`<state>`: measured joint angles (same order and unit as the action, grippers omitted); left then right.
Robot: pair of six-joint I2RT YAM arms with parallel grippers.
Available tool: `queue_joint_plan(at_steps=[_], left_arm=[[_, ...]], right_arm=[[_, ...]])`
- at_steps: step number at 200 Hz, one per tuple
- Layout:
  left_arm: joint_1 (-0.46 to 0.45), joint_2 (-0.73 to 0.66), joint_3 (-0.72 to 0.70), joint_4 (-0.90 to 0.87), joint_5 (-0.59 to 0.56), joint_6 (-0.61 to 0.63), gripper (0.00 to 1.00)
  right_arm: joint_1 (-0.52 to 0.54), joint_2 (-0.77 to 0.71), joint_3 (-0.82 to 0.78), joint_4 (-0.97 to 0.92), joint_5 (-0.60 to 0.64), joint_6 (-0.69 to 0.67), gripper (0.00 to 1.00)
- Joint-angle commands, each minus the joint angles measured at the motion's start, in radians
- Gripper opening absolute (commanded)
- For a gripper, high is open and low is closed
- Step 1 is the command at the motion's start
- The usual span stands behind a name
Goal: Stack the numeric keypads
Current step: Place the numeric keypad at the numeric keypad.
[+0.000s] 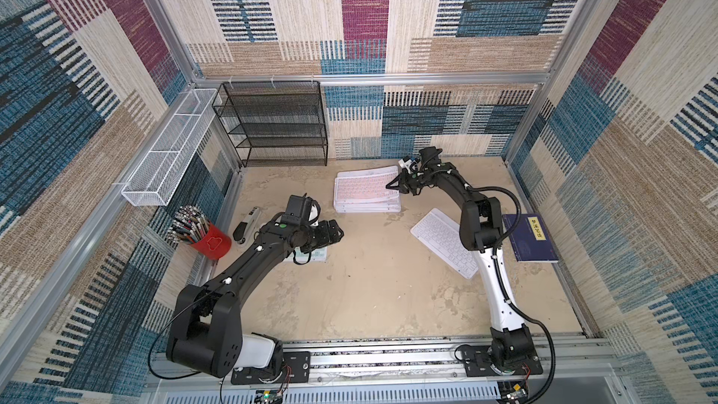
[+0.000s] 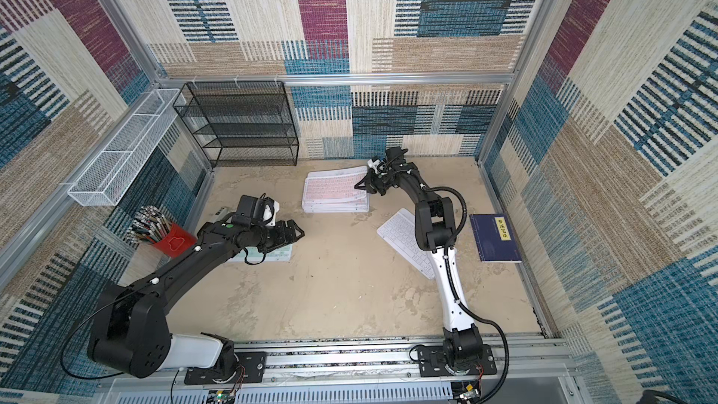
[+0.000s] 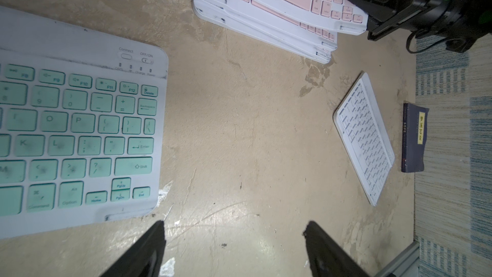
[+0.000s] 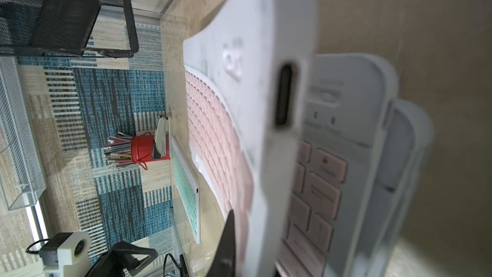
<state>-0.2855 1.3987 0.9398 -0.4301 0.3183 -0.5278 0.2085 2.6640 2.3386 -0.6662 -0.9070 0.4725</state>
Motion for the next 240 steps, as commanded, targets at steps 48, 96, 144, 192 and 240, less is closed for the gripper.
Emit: queue_joint_plan(at_steps=[48,96,144,192,240], left_arm=[[0.001,-0.004,-0.006,0.008,-0.005,0.0,0.86],[0.0,-0.01,-0.012,0.011,-0.007,-0.003,0.85],[0.0,-0.02,-0.013,0.008,-0.01,-0.001,0.85],[0.001,-0.025,-0.01,0.007,-0.007,-0.006,0.85],[0.001,-0.052,-0.02,-0.006,-0.014,-0.003,0.85]], right_arm=[[0.001,-0.009,-0.078,-0.034,0.126,0.04,0.0],[-0.001,-0.062,-0.139,0.004,0.245,0.103,0.19],[-0.001,-0.112,-0.174,0.005,0.342,0.098,0.35],[0.011,-0.123,-0.144,-0.046,0.39,0.064,0.43],[0.03,-0.119,-0.096,-0.122,0.501,0.024,0.46]])
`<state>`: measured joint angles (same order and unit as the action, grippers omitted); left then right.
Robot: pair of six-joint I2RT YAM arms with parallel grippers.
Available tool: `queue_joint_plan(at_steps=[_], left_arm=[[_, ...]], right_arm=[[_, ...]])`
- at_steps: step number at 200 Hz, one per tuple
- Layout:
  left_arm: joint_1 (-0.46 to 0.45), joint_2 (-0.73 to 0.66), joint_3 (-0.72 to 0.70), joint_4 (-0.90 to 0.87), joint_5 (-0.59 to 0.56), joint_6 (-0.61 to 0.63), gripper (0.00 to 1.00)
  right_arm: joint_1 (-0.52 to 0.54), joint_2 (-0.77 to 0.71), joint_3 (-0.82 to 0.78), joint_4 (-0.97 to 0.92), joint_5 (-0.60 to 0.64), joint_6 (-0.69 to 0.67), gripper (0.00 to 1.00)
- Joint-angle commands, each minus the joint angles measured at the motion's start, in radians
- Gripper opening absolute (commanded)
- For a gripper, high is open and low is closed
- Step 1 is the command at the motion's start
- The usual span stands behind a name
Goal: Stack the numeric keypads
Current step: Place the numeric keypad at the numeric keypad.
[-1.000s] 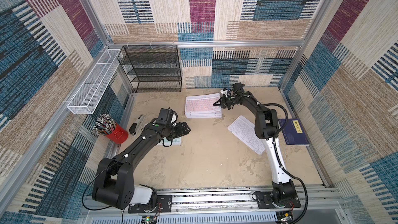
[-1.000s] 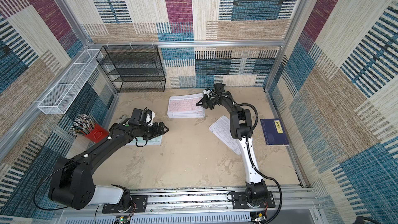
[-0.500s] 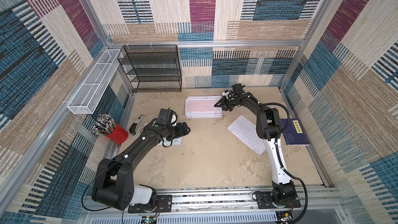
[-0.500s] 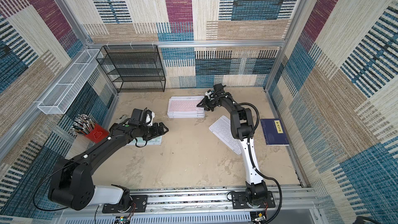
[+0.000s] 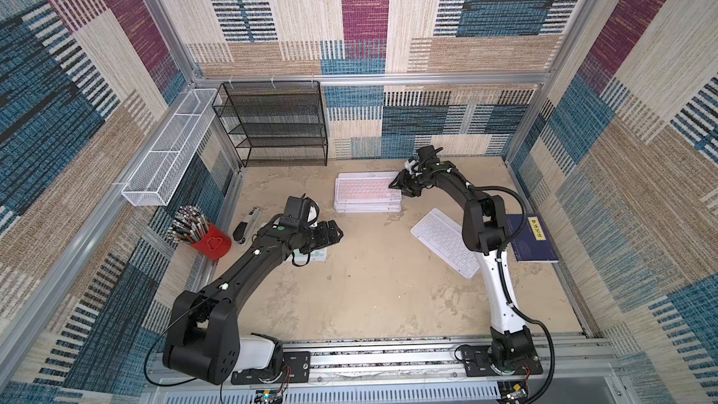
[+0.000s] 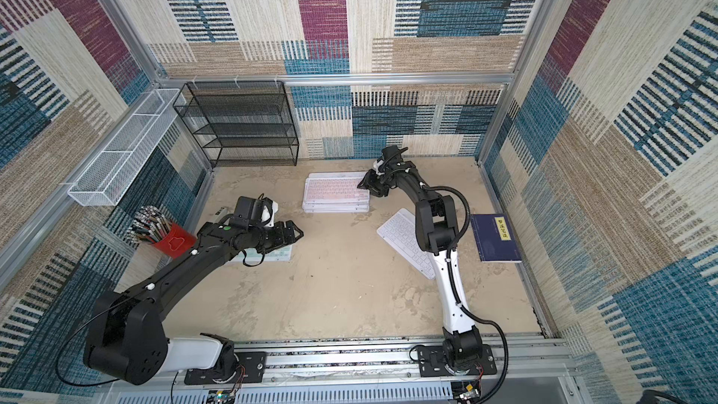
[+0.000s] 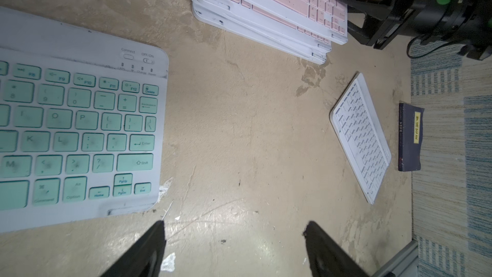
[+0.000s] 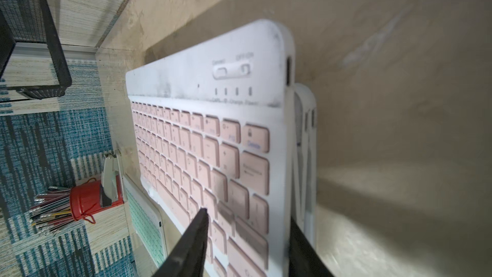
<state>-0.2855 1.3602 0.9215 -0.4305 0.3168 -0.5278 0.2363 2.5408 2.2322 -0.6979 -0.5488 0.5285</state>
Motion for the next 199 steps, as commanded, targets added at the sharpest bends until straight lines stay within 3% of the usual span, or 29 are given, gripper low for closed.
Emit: queue_joint_plan(at_steps=[1,107,167,199], left_arm=[[0.0,-0.014,-0.002,-0.006,-0.013,-0.003,0.85],[0.0,-0.01,-0.013,0.003,-0.016,-0.001,0.85],[0.001,-0.009,-0.004,-0.005,-0.028,0.007,0.85],[0.001,-0.01,-0.008,-0.001,-0.03,0.006,0.85]], right_arm=[[0.002,0.004,0.01,-0.091,0.144,-0.033,0.46],[0.004,-0.135,-0.154,0.018,0.118,-0.002,0.46],[0.003,-0.152,-0.186,0.016,0.217,-0.003,0.46],[0.004,-0.144,-0.211,0.037,0.208,0.003,0.45]])
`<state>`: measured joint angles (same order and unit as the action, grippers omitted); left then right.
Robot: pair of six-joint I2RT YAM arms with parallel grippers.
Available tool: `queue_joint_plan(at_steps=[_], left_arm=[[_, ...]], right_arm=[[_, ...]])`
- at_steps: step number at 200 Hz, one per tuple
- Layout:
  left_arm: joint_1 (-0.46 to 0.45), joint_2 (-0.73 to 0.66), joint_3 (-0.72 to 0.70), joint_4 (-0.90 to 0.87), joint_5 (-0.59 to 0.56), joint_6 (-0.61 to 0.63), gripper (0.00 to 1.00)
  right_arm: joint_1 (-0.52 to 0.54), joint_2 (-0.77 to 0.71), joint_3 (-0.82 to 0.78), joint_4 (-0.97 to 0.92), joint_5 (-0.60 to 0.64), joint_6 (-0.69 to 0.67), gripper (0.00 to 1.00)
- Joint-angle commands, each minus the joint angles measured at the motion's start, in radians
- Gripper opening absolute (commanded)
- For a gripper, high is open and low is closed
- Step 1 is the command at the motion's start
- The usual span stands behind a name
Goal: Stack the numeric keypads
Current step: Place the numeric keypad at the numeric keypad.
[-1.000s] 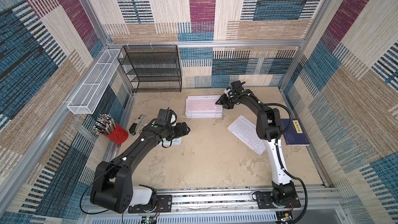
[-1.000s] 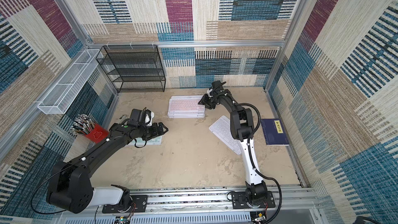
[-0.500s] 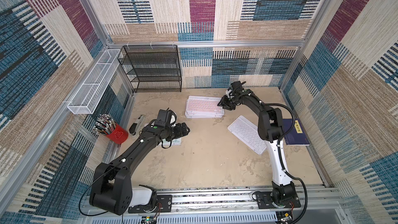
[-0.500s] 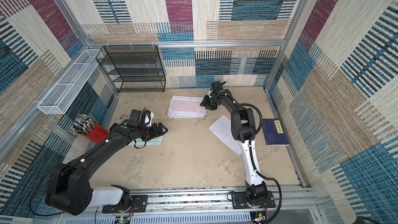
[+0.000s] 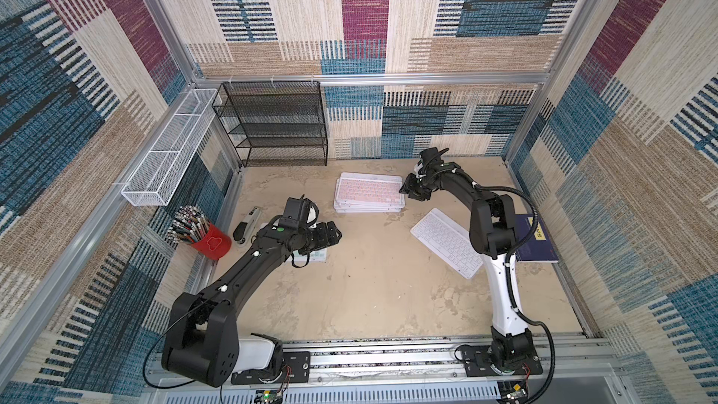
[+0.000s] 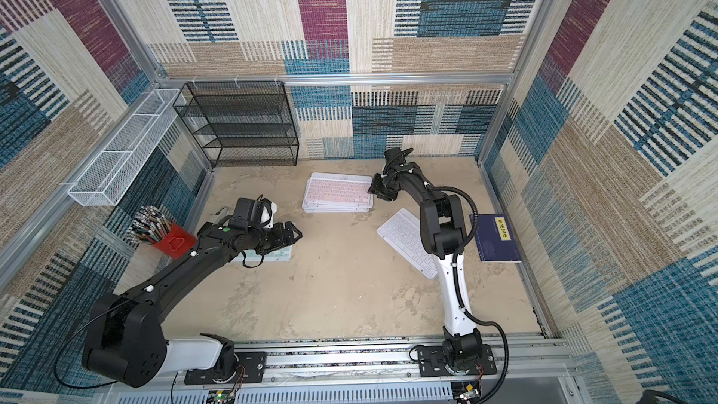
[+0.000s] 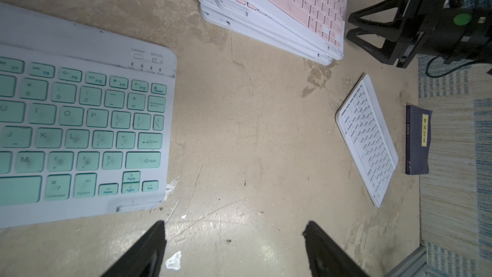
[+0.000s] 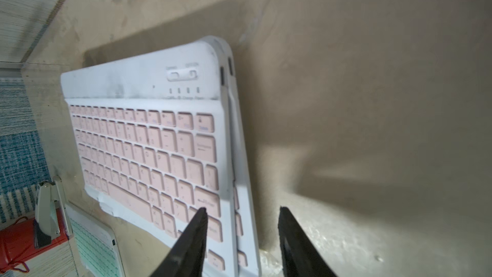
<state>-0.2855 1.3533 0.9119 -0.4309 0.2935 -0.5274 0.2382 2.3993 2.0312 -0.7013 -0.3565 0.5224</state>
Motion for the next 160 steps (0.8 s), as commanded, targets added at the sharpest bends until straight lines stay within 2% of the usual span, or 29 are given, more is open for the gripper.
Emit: queue_joint_plan(at_steps=[1,116,160], left_arm=[[0.001,-0.003,0.002,0.0,-0.006,0.006,0.85],[0.0,-0.016,-0.034,0.014,0.003,0.0,0.85],[-0.001,-0.02,-0.051,0.028,0.007,-0.007,0.85]], right_arm=[[0.002,-0.003,-0.01,0.042,0.015,0.009,0.45],[0.019,0.008,0.0,0.071,-0.049,0.029,0.41],[0.034,0.034,0.049,0.047,-0.056,0.03,0.39]])
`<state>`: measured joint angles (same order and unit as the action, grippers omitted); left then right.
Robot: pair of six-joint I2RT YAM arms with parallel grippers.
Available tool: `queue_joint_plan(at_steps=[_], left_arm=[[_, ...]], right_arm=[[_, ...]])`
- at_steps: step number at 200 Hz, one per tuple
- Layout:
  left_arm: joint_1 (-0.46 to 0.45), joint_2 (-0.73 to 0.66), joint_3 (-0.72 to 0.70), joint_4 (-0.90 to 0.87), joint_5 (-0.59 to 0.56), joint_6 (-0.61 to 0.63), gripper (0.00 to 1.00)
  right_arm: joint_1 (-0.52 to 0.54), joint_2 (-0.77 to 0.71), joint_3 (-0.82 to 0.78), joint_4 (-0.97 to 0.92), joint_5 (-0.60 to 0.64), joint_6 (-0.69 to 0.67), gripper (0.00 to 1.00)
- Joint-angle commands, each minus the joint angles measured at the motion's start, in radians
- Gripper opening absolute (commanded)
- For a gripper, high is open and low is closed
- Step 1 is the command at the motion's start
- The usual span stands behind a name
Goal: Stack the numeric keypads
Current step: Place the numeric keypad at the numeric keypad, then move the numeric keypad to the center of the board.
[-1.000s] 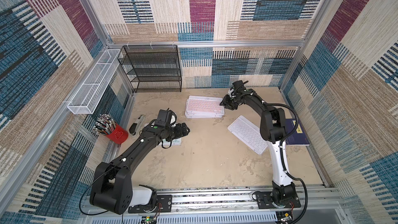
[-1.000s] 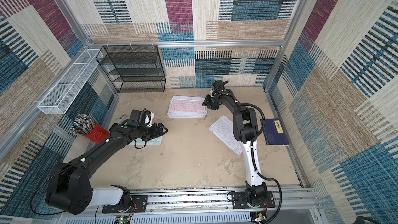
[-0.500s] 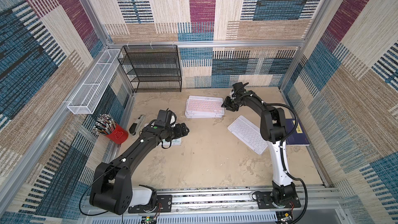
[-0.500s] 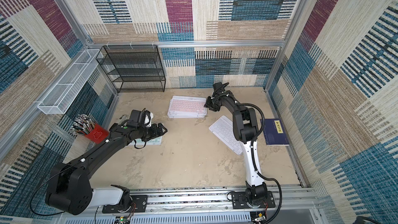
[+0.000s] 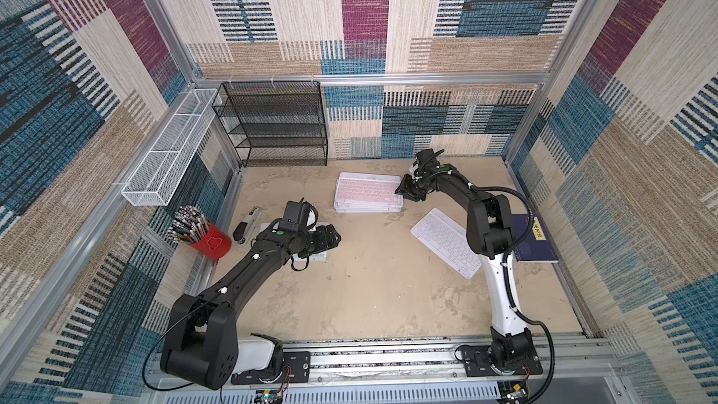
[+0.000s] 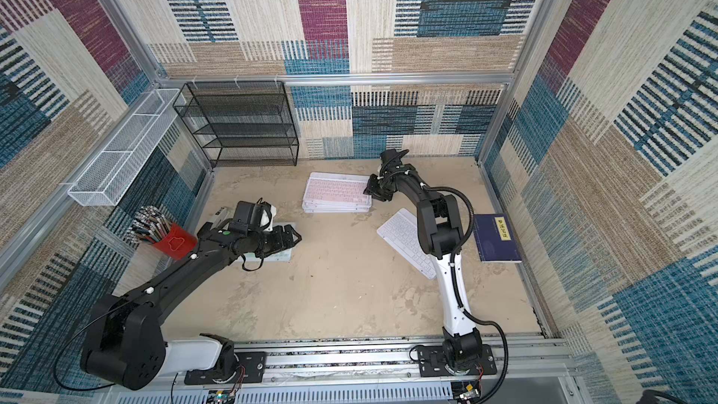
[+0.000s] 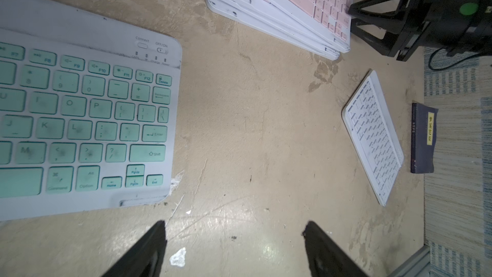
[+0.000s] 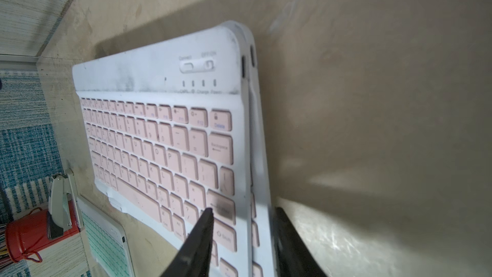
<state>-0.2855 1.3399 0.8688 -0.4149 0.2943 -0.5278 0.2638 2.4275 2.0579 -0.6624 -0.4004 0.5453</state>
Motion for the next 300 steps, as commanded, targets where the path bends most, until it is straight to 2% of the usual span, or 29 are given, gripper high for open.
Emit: queue_joint_plan(at_steps=[1,14,32,44,56,79,119,158,188,209,255,300], left_arm=[[-0.001,-0.007,-0.009,0.013,0.006,-0.007,0.85],[-0.001,-0.006,-0.017,0.024,0.001,-0.005,0.87],[-0.015,0.008,-0.021,0.041,-0.037,-0.007,1.0],[-0.044,0.021,-0.013,0.057,-0.076,-0.006,0.99],[-0.074,0.048,0.009,0.077,-0.087,0.0,0.99],[-0.114,0.126,0.065,0.1,-0.048,-0.007,0.99],[-0.15,0.166,0.059,0.172,-0.012,-0.036,1.0],[-0.188,0.161,0.035,0.179,-0.017,-0.041,0.99],[-0.195,0.166,0.015,0.199,-0.017,-0.058,0.98],[-0.199,0.164,0.015,0.2,-0.02,-0.058,0.98],[-0.202,0.176,0.031,0.195,-0.02,-0.05,0.97],[-0.207,0.193,0.018,0.22,-0.015,-0.065,0.96]], right_arm=[[0.008,0.005,0.022,0.007,-0.011,0.007,0.39],[-0.001,-0.012,0.024,-0.015,0.034,-0.004,0.39],[-0.016,-0.102,-0.042,-0.022,0.114,-0.025,0.42],[-0.02,-0.212,-0.137,0.001,0.218,-0.043,0.46],[-0.025,-0.321,-0.246,0.031,0.319,-0.059,0.54],[-0.048,-0.402,-0.364,0.009,0.384,-0.077,0.59],[-0.088,-0.421,-0.516,0.054,0.399,-0.062,0.59],[-0.113,-0.408,-0.526,0.083,0.417,-0.07,0.58],[-0.123,-0.346,-0.504,0.065,0.438,-0.086,0.58],[-0.123,-0.35,-0.545,0.087,0.453,-0.084,0.57],[-0.12,-0.404,-0.661,0.143,0.351,-0.091,0.55],[-0.067,-0.458,-0.788,0.201,0.29,-0.088,0.55]])
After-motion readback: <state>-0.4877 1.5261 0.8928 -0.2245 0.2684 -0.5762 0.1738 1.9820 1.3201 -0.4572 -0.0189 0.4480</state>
